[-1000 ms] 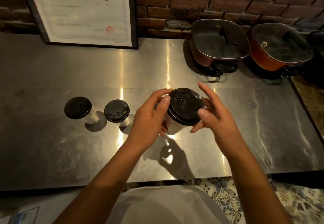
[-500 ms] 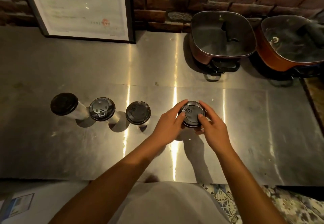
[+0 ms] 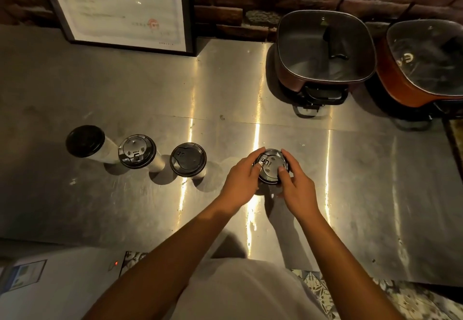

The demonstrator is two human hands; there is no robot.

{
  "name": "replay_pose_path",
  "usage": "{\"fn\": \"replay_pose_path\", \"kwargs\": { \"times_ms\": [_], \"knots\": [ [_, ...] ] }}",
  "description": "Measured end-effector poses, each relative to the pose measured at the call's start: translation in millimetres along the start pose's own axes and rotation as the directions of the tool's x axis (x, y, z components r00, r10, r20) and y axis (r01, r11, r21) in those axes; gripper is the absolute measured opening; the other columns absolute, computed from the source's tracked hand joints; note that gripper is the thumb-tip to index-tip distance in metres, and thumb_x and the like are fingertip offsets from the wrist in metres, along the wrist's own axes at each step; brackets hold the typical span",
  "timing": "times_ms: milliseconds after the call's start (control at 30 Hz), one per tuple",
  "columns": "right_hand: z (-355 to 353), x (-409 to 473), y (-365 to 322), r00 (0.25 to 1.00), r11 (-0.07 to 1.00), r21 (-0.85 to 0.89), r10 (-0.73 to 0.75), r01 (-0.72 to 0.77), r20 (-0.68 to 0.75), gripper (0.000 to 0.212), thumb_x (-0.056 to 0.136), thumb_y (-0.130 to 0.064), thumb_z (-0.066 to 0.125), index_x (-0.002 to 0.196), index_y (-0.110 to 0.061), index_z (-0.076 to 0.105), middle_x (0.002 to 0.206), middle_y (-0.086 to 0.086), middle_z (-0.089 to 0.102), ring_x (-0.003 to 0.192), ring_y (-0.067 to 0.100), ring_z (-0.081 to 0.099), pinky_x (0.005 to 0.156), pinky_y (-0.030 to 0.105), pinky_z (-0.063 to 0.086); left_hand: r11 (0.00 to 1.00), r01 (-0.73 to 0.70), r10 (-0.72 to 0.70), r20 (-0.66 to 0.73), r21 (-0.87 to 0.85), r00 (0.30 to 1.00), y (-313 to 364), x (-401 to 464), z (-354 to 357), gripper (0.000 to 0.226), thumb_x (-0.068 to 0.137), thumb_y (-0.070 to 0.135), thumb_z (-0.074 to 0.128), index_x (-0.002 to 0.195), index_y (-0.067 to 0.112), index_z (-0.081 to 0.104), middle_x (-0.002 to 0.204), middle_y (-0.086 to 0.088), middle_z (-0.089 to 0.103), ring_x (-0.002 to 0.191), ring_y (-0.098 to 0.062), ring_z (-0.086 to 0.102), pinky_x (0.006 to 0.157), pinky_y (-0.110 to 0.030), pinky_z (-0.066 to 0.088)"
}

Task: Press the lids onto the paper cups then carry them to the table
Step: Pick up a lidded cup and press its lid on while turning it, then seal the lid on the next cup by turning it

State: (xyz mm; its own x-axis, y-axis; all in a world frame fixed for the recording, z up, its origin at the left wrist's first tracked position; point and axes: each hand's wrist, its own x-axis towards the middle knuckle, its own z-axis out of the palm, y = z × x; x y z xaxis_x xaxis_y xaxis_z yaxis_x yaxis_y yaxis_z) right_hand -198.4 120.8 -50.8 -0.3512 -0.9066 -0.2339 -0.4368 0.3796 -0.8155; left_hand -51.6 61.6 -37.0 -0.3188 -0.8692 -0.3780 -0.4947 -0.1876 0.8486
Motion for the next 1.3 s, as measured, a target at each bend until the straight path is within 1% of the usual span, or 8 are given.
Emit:
{"fn": "replay_pose_path", "kwargs": {
  "times_ms": [167,367,533,700,900,1067,1167,1300],
  "knots": [
    [-1.9,7.3,0.6,0.999,0.997,-0.082,0.011,-0.007,0.047,0.047,0.110,-0.040,0.040,0.156,-0.045,0.033,0.143,-0.003,0.062,0.101,0.014,0.066,0.093,0.035,0.059,1.000,-0.004,0.004,0.000,0.003,1.000,0.6,4.2,0.4,0.042,0.110,0.032,0.036,0.147,0.053,0.039,0.141,0.001,0.060,0.118,-0.025,0.063,0.100,-0.047,0.056],
    [-3.6,6.6,-0.1,0.999,0.995,-0.095,0.018,-0.013,0.049,0.047,0.110,-0.039,0.041,0.156,-0.044,0.034,0.141,-0.003,0.063,0.107,0.017,0.065,0.094,0.034,0.056,1.000,-0.011,0.011,-0.063,-0.006,0.998,-2.9,-0.7,4.1,0.041,0.108,0.039,0.038,0.146,0.055,0.037,0.144,0.002,0.057,0.125,-0.024,0.061,0.100,-0.049,0.056],
    [-9.3,8.8,-7.0,0.997,0.980,-0.185,0.077,-0.077,-0.006,0.050,0.107,-0.046,0.044,0.156,-0.044,0.034,0.145,0.002,0.062,0.122,0.028,0.066,0.101,0.045,0.053,0.999,-0.051,0.052,-0.103,0.009,0.993,-5.5,-13.8,0.9,0.044,0.108,0.040,0.042,0.149,0.054,0.035,0.152,0.003,0.047,0.127,-0.022,0.058,0.107,-0.044,0.052],
    [-17.5,7.2,-23.0,0.987,0.958,-0.281,0.016,-0.061,-0.160,0.057,0.102,-0.044,0.052,0.155,-0.031,0.038,0.156,0.003,0.050,0.095,0.016,0.065,0.095,0.045,0.054,0.992,-0.084,0.070,-0.136,-0.093,0.988,-16.4,-38.2,-13.5,0.042,0.105,0.045,0.046,0.131,0.076,0.034,0.150,0.014,0.046,0.115,-0.013,0.064,0.097,-0.044,0.059],
    [-19.8,0.8,-55.2,0.969,0.972,-0.228,-0.108,0.056,-0.224,0.052,0.099,-0.033,0.059,0.149,-0.025,0.046,0.151,0.000,0.049,0.115,0.018,0.061,0.091,0.041,0.055,0.971,-0.108,0.047,-0.276,-0.211,0.960,-27.1,-66.6,-34.5,0.039,0.106,0.028,0.050,0.131,0.057,0.052,0.135,0.005,0.057,0.106,-0.010,0.067,0.092,-0.041,0.060],
    [-9.2,-2.9,-84.7,0.947,0.978,-0.116,-0.200,0.176,-0.250,0.048,0.097,-0.025,0.060,0.144,-0.025,0.050,0.142,-0.002,0.054,0.108,0.011,0.058,0.089,0.036,0.056,0.958,-0.139,0.027,-0.407,-0.250,0.913,-30.7,-86.6,-66.6,0.035,0.107,0.018,0.049,0.125,0.047,0.058,0.130,0.003,0.062,0.094,-0.004,0.070,0.081,-0.023,0.059],
    [12.7,-3.7,-102.9,0.954,0.969,-0.067,-0.247,0.239,-0.168,0.046,0.099,-0.024,0.061,0.144,-0.025,0.052,0.141,0.000,0.055,0.095,0.007,0.059,0.088,0.032,0.055,0.955,-0.128,-0.022,-0.496,-0.266,0.868,-43.7,-90.7,-92.8,0.033,0.106,0.016,0.048,0.129,0.038,0.060,0.125,0.008,0.066,0.091,-0.009,0.071,0.080,-0.031,0.062],
    [53.2,-8.1,-121.9,0.961,0.957,-0.088,-0.275,0.277,0.035,0.050,0.102,-0.030,0.058,0.150,-0.034,0.046,0.152,-0.001,0.049,0.104,0.008,0.058,0.090,0.034,0.054,0.968,-0.096,-0.033,-0.498,-0.231,0.867,-62.0,-84.8,-124.4,0.034,0.106,0.023,0.050,0.136,0.037,0.056,0.132,0.009,0.064,0.102,-0.012,0.071,0.090,-0.044,0.062]
  ]
}}
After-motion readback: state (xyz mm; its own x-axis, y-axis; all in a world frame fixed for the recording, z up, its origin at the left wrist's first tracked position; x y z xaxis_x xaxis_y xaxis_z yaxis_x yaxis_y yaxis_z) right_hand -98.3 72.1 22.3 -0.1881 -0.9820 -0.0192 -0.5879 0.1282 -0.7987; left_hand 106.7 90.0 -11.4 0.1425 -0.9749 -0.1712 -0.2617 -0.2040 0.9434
